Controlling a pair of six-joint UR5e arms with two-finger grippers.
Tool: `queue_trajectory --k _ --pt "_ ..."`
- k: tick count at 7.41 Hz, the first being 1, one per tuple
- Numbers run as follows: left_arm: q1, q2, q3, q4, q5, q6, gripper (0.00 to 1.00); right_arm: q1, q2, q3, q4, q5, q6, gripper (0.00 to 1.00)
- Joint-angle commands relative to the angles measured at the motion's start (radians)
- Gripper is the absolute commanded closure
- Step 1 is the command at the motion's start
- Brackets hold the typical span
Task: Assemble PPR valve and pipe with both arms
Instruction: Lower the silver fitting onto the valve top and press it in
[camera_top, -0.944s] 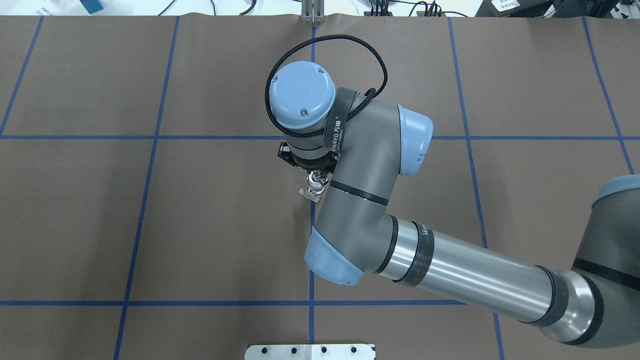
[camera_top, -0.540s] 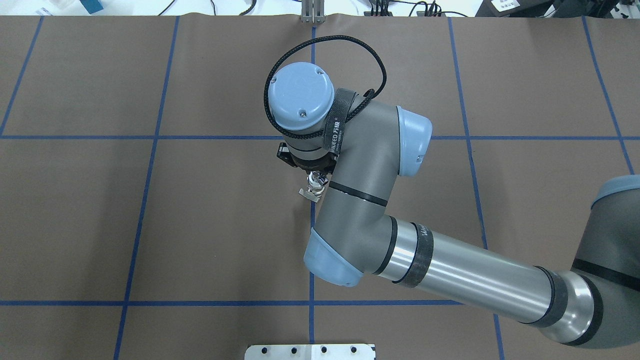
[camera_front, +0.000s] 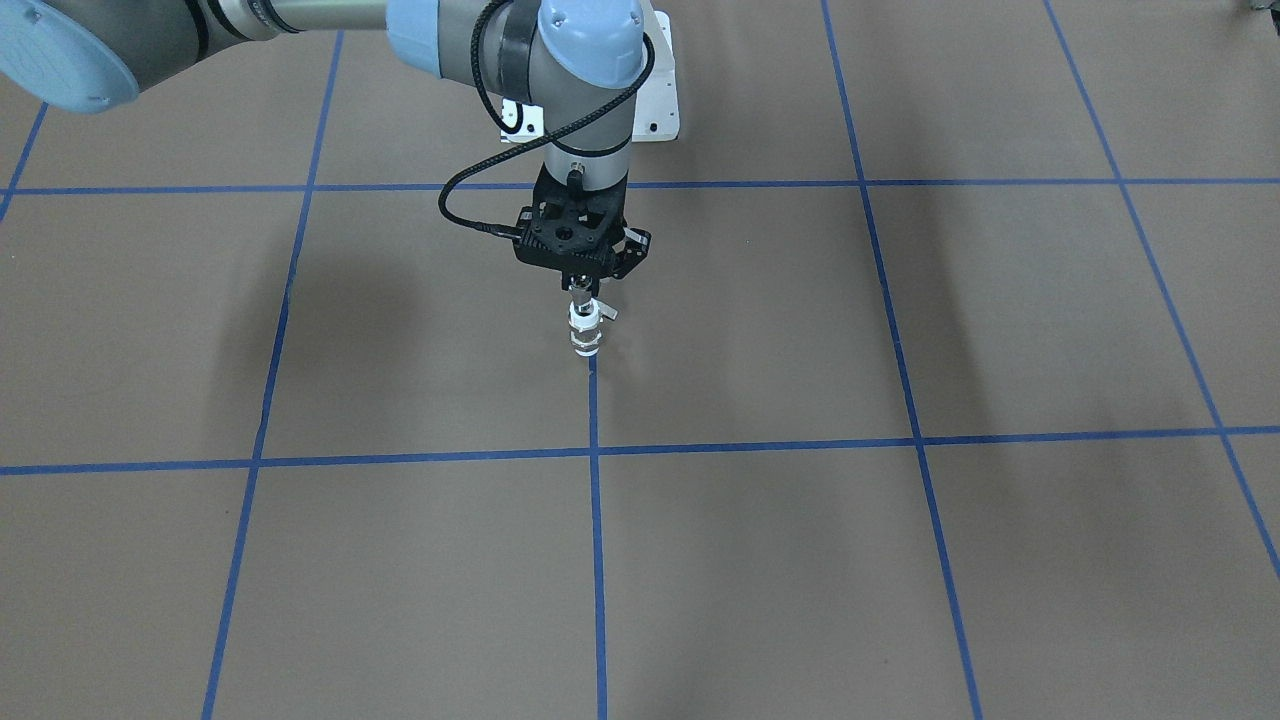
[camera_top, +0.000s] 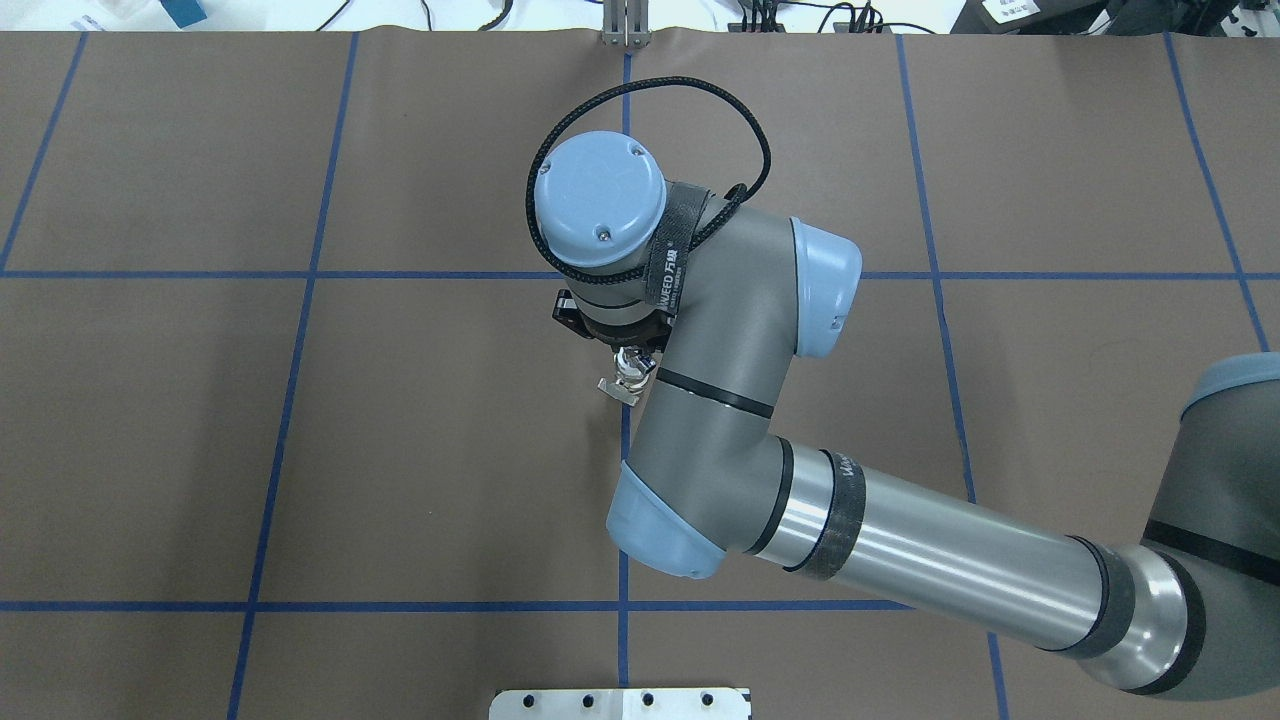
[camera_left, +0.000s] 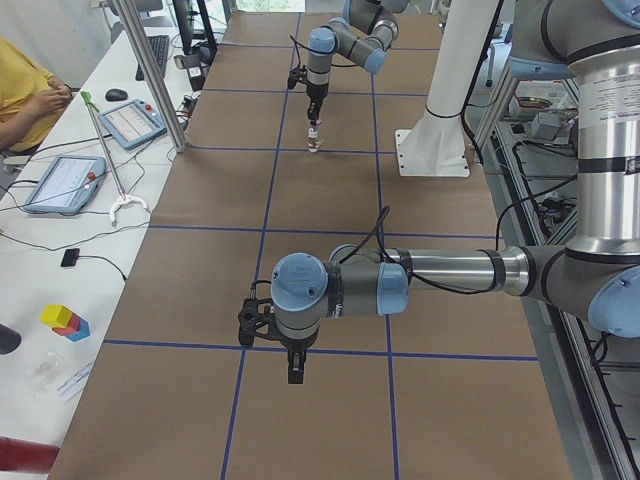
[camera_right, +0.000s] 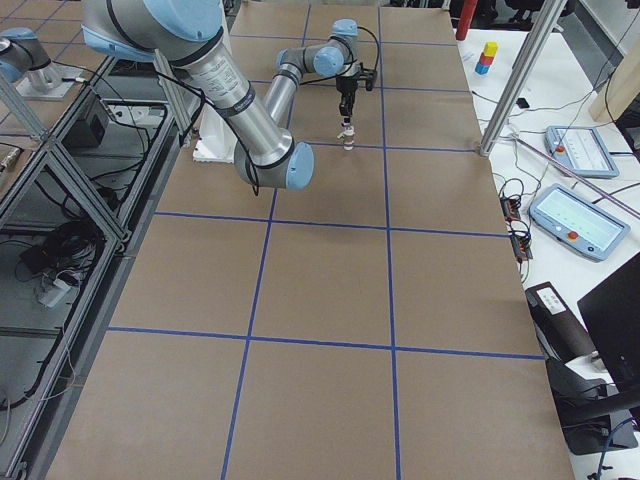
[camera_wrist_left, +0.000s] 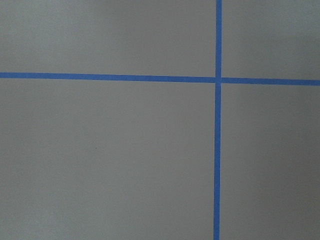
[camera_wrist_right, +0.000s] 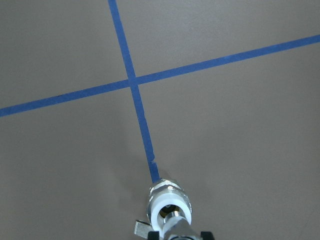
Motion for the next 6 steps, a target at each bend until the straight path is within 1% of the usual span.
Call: queue_trajectory --k 1,6 --pt "0.000 0.000 -0.001 0.000 0.000 0.000 0.00 0.000 0.003 -0.002 0.002 -0.002 -0.001 1.00" --pt "0.000 0.000 -0.002 0.000 0.000 -0.001 0.00 0.003 0.001 -0.005 0.008 -0.009 -0.008 1.00"
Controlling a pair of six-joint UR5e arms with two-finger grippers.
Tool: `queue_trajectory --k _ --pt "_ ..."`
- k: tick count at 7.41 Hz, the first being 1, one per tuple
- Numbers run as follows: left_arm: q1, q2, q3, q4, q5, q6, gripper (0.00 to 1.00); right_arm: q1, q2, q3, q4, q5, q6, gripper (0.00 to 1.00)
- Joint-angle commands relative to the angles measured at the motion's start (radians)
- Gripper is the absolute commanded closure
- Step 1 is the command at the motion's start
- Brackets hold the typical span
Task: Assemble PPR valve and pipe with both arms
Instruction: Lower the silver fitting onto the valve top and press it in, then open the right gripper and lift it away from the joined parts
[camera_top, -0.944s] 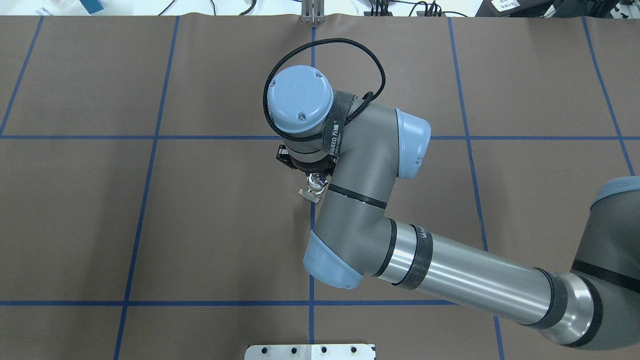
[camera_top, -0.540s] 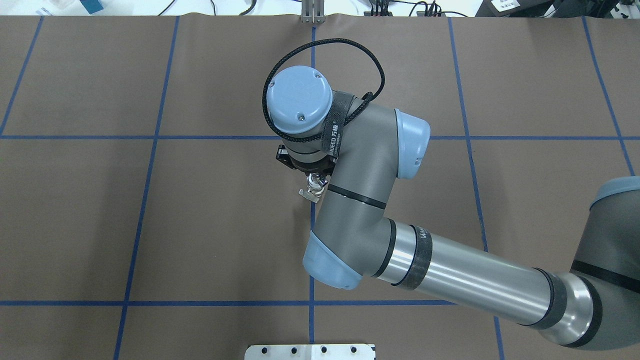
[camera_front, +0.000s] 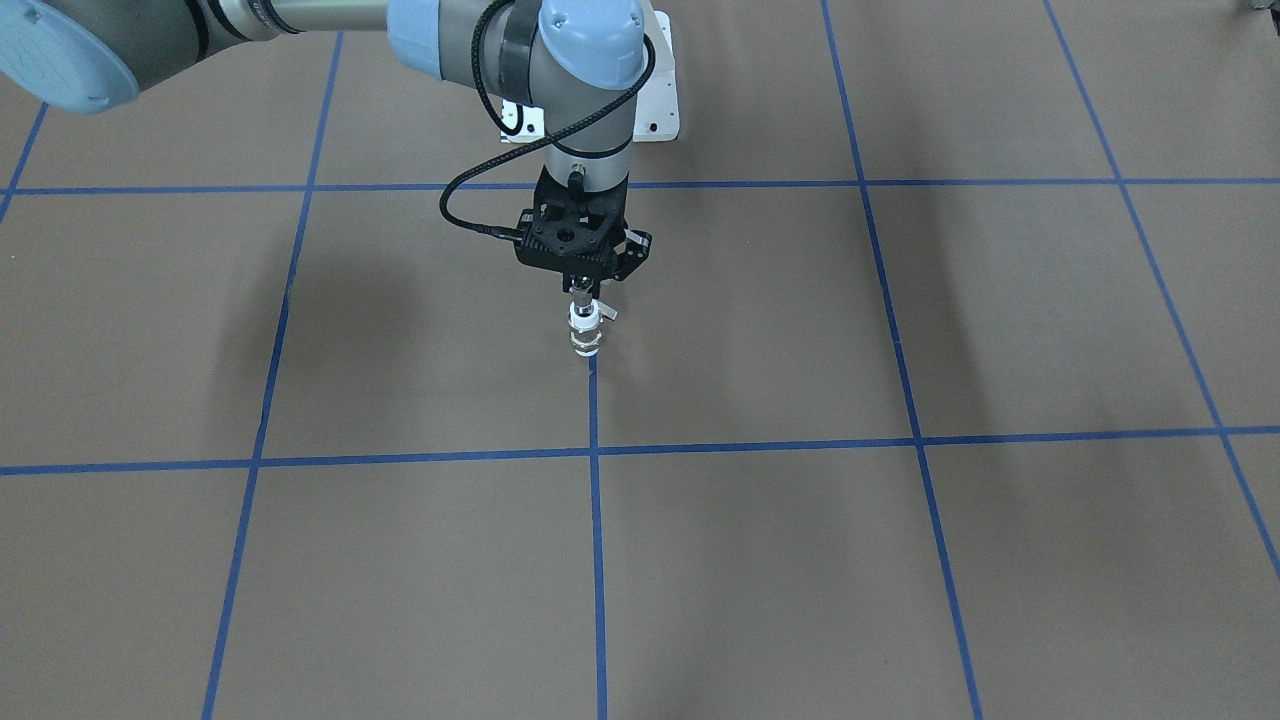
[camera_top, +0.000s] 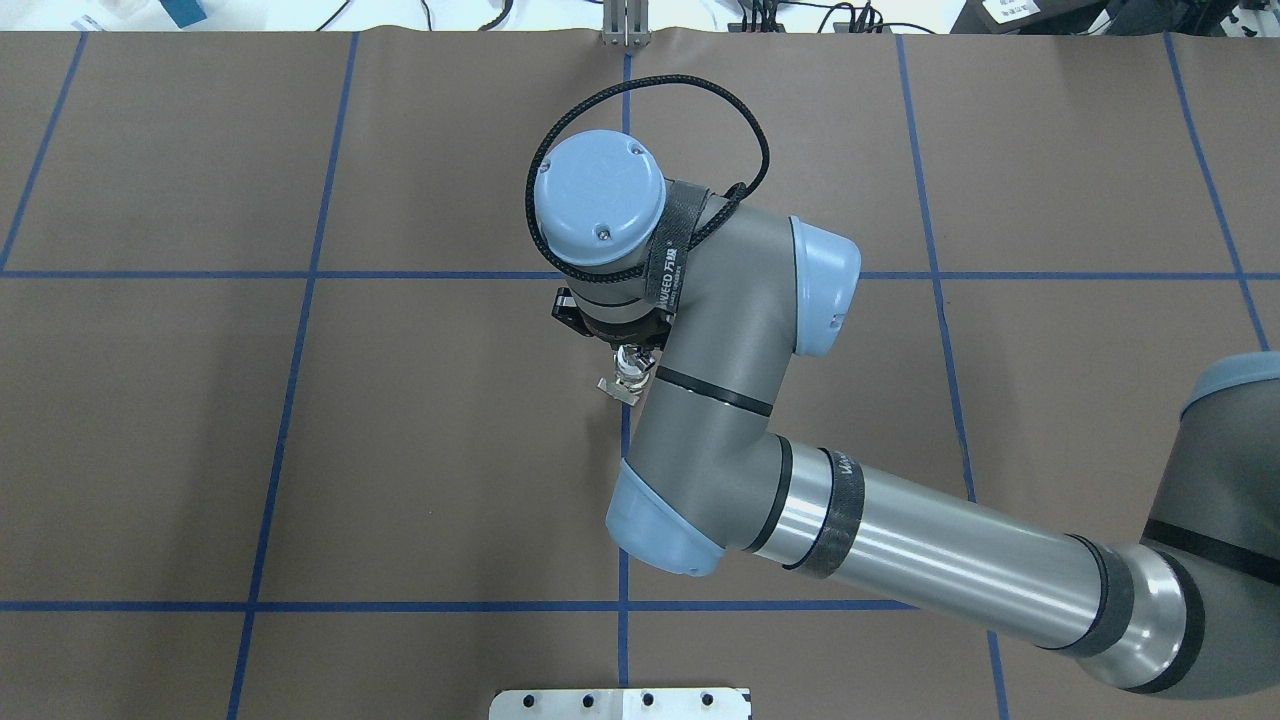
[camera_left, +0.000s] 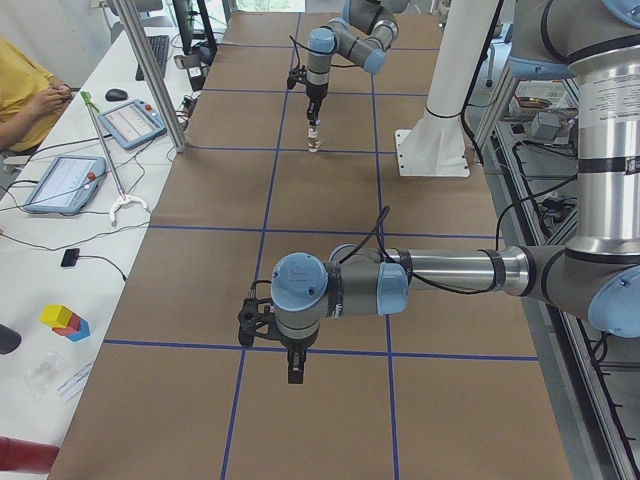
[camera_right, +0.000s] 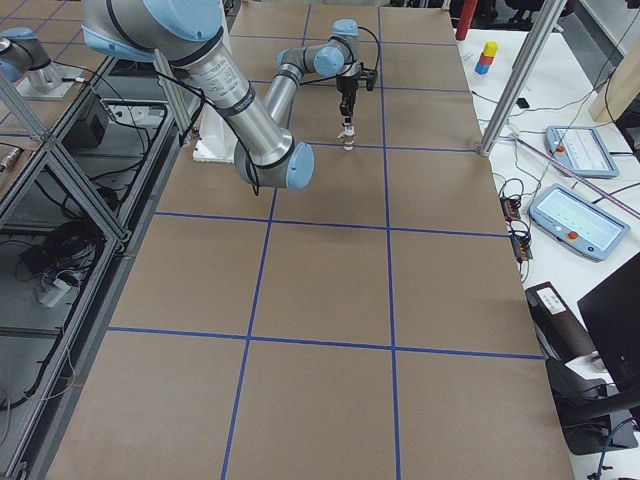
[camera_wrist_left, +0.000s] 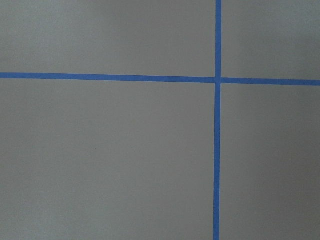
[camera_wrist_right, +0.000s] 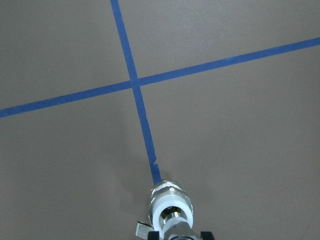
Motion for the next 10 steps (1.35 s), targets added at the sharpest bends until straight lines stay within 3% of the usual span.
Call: queue_trajectory --k 1,7,9,10 --pt "0.000 0.000 -0.003 0.000 0.000 -0.001 0.00 0.002 0.000 -0.003 0.001 -0.005 -0.006 1.00" --pt "0.000 -0.002 -0.003 0.000 0.000 -0.001 0.00 0.002 -0.004 -0.005 0.002 -0.007 -0.007 1.00" --pt "0.000 -0.002 -0.003 0.000 0.000 -0.001 0.00 -0.001 -0.008 -0.005 0.002 -0.025 -0.050 0.44" --pt "0.000 -0.002 -0.003 0.000 0.000 -0.001 0.00 -0.001 -0.009 -0.005 0.002 -0.026 -0.052 0.01"
